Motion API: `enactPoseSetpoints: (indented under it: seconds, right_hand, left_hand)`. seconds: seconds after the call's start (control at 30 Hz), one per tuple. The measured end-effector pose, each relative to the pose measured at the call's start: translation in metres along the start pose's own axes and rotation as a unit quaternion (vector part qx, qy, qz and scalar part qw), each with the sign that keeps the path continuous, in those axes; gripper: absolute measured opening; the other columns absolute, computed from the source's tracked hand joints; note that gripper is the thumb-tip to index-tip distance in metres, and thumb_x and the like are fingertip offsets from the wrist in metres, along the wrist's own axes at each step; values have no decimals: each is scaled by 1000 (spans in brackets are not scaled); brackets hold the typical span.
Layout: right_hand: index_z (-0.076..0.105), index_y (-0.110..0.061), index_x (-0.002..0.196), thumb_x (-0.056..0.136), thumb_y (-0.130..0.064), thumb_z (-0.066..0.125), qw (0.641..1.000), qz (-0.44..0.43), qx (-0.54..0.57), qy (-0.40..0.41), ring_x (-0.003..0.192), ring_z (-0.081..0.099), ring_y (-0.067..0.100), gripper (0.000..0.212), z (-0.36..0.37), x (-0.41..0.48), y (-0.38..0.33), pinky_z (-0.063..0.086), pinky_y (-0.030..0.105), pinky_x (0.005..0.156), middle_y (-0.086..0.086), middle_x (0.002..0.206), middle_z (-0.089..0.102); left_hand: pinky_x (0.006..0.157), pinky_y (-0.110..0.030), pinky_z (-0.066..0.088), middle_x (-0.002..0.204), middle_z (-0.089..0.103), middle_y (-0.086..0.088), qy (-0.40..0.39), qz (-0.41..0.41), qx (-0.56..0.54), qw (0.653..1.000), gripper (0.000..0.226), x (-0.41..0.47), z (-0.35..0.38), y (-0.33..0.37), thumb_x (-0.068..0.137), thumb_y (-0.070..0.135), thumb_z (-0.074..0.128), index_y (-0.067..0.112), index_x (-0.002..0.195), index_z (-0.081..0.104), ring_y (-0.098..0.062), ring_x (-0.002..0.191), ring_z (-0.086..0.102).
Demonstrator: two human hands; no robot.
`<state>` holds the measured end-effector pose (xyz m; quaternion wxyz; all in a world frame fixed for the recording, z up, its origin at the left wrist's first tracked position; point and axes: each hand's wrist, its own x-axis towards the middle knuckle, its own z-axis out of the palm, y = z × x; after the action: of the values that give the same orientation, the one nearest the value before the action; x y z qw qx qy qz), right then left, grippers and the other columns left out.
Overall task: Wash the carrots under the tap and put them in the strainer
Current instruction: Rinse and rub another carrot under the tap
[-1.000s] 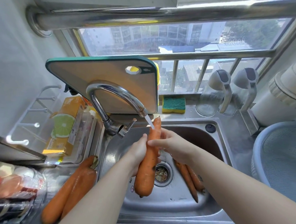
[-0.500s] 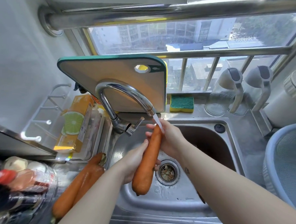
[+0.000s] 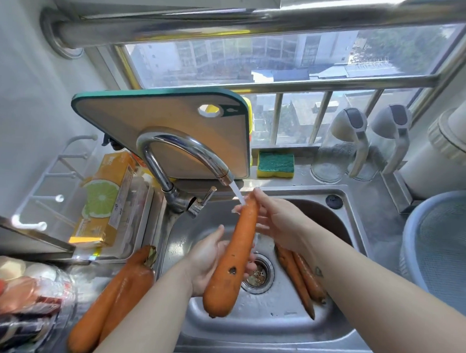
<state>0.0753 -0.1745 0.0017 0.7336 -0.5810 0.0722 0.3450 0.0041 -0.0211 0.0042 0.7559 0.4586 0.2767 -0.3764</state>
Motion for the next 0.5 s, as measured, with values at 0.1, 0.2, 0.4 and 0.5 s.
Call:
enactPoseSetpoints:
  seconds: [0.1,0.2,0.4,0.5]
  right_hand:
    - [66,-9,96,92,-43,55,996,-39,-40,67,83,68,19,36,-3,1,-10,50,31,84,8,92,74]
    - [68,-9,98,87,-47,62,984,-78,-76,137,83,71,22,40,-4,2,-18,56,32,84,10,94,74]
    - [66,-13,83,91,-43,58,971,-123,-23,205,76,65,20,32,-16,-2,-32,55,28,71,10,90,71]
    - [63,-12,92,97,-38,49,973,-114,54,195,77,63,15,30,-20,-7,-35,53,28,69,5,90,70]
  left_hand:
    - [65,-32,53,77,71,-14,56,40,53,996,60,14,8,8,100,51,22,4,108,58,-24,70,70]
    - [72,-34,55,78,73,-14,88,72,128,985,58,28,20,23,102,47,22,3,104,60,-25,74,69]
    - [82,-43,54,76,68,-16,125,54,188,973,23,44,40,48,99,26,45,10,106,60,-30,72,67]
    - [61,-31,49,69,57,-10,166,66,245,953,15,53,44,51,90,24,56,14,84,64,-22,60,54]
